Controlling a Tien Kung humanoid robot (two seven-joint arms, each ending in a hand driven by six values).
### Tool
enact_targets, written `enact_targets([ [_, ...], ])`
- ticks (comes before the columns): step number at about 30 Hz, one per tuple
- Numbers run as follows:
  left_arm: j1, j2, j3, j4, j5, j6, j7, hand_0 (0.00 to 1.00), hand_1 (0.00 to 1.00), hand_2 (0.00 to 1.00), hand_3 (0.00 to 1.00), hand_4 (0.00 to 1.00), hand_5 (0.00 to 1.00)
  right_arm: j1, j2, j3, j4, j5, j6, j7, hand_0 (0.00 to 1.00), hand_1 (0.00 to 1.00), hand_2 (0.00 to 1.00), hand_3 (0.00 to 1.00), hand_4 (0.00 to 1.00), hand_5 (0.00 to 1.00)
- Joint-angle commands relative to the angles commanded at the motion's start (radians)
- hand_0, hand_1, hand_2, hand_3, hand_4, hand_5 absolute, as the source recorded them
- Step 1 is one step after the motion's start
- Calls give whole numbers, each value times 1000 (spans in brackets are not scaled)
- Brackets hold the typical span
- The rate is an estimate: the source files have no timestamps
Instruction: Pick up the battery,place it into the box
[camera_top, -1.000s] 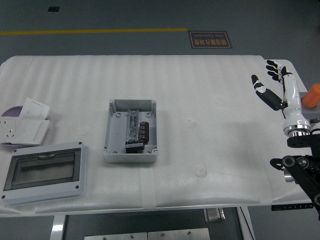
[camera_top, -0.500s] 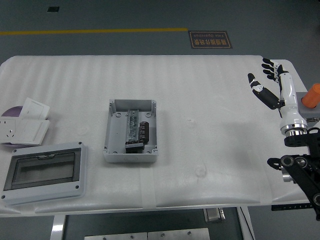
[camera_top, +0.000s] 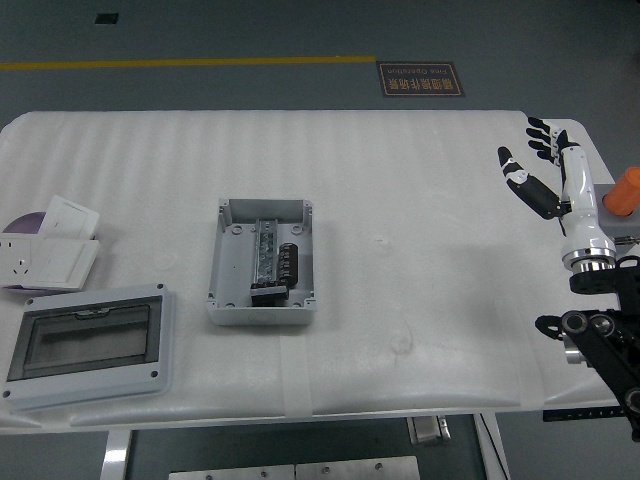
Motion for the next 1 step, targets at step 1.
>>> enact_targets([
  [1,0,0,1,0,-1,0,0,584,635,542,553,591,401,-1,1,3,0,-1,0,0,794,784,808,842,734,464],
])
